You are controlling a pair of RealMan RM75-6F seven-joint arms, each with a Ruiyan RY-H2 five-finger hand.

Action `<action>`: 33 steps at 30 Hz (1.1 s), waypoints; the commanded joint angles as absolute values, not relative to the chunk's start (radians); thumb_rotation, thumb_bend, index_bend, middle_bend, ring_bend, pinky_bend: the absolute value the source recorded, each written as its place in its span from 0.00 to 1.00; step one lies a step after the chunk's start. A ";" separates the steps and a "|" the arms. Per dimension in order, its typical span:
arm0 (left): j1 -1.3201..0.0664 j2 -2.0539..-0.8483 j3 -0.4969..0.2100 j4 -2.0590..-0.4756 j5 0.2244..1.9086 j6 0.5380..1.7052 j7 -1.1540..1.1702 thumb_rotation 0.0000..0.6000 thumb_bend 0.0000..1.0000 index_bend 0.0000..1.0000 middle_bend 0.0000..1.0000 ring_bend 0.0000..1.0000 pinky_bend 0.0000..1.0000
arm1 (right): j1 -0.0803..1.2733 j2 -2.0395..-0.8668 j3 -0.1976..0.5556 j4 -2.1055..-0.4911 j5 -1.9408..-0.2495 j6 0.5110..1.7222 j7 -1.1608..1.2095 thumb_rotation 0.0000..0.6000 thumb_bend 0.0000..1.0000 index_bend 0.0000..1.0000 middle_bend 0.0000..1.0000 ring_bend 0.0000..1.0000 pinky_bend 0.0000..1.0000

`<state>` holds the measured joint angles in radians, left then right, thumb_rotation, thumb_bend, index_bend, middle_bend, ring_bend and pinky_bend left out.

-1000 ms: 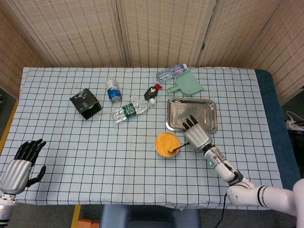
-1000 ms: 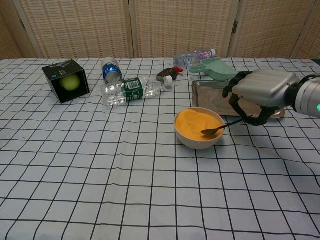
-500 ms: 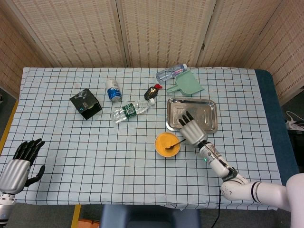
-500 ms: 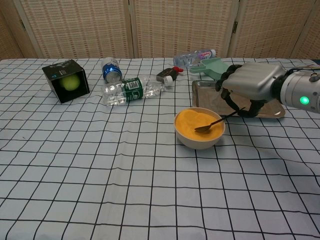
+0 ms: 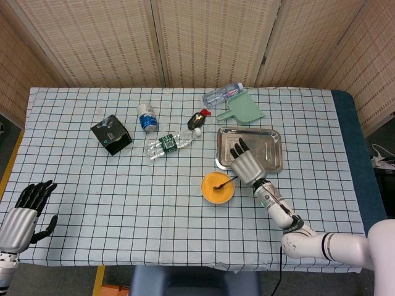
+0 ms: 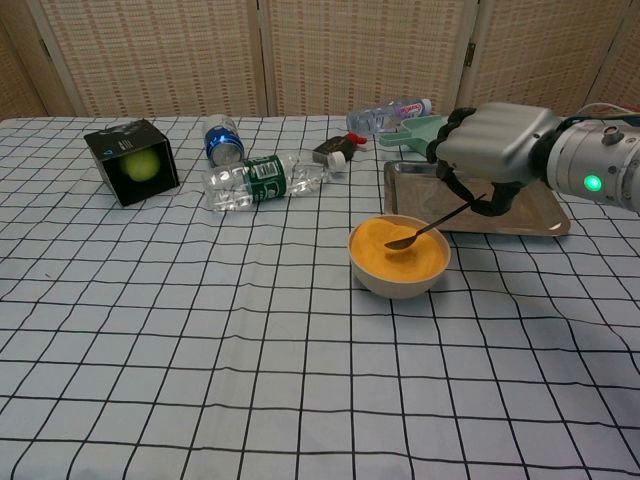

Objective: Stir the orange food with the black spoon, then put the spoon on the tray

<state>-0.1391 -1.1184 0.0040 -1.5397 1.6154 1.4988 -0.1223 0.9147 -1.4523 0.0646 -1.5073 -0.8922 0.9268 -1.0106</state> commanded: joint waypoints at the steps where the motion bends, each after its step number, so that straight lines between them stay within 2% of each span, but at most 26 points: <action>1: -0.138 -1.118 0.004 -1.539 1.616 1.500 -0.125 1.00 0.46 0.00 0.00 0.00 0.04 | 0.928 -1.456 0.063 -1.508 -0.863 0.932 -1.034 1.00 0.65 1.00 0.16 0.08 0.00; 15: -0.141 -1.117 0.003 -1.537 1.614 1.496 -0.130 1.00 0.46 0.00 0.00 0.00 0.04 | 0.971 -1.478 0.047 -1.475 -0.783 0.937 -1.080 1.00 0.65 1.00 0.17 0.08 0.00; 33: -0.139 -1.111 0.000 -1.536 1.613 1.503 -0.145 1.00 0.46 0.00 0.00 0.00 0.04 | 0.989 -1.529 0.043 -1.437 -0.789 1.029 -1.125 1.00 0.65 1.00 0.17 0.08 0.00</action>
<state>-0.1392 -1.1113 0.0003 -1.5358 1.6129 1.5024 -0.1443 0.9897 -1.5289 0.0430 -1.4368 -0.7873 1.0275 -1.1260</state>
